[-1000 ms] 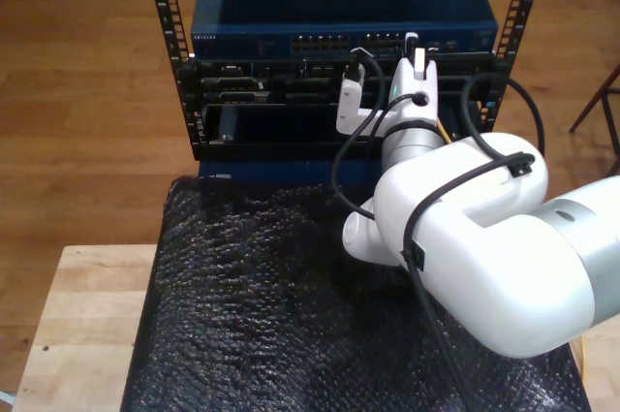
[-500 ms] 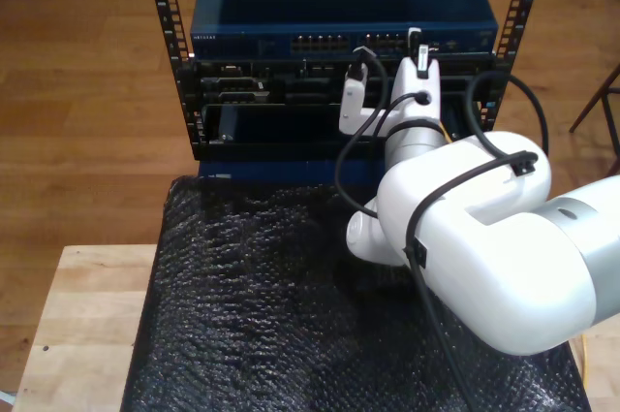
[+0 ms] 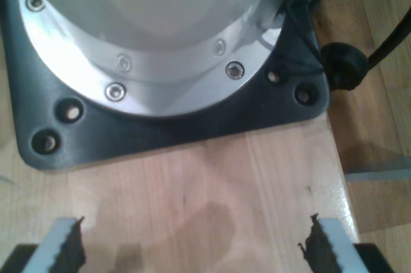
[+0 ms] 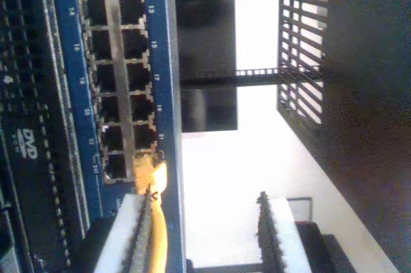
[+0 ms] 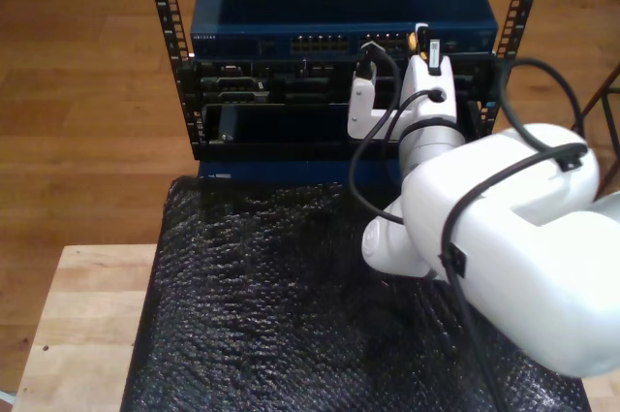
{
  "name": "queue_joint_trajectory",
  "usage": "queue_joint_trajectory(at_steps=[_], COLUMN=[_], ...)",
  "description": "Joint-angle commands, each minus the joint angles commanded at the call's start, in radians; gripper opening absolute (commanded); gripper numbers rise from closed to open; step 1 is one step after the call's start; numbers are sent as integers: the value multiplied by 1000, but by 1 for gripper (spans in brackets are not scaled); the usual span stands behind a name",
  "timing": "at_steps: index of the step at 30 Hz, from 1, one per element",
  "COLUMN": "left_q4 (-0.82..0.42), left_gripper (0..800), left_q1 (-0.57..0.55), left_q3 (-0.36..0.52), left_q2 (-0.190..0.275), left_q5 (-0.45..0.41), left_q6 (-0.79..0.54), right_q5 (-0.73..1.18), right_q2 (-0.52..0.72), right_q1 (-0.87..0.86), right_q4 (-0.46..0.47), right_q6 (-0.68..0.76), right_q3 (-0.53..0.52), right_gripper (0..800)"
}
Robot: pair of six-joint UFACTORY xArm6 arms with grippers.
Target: Grab the cable and plug it in
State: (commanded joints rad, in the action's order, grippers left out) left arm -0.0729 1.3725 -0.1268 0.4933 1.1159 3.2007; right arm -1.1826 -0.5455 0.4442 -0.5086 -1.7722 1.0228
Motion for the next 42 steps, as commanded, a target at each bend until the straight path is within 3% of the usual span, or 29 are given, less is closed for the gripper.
queue_joint_trajectory(at_steps=[8, 13, 16, 23, 27, 32, 42], left_q4=[0, 0, 0, 0, 0, 0, 0], left_gripper=[800, 800, 800, 800, 800, 800, 800], left_q1=[0, 0, 0, 0, 0, 0, 0], left_q3=[0, 0, 0, 0, 0, 0, 0], left_q2=[0, -2, 0, 0, 0, 0, 0], left_q5=[0, 0, 0, 0, 0, 0, 0], left_q6=[0, 0, 0, 0, 0, 0, 0], right_q5=[172, 348, 374, 539, 753, 1019, 1467], right_q2=[152, 269, 330, 489, 572, 663, 836], right_q1=[-9, -29, -64, -178, -269, -387, -671], right_q4=[6, 8, 12, 101, 123, 161, 318], right_q6=[-2, -6, -9, -29, -46, -92, -233], right_q3=[-121, -201, -241, -327, -350, -351, -377], right_gripper=[426, 503, 505, 569, 640, 671, 735])
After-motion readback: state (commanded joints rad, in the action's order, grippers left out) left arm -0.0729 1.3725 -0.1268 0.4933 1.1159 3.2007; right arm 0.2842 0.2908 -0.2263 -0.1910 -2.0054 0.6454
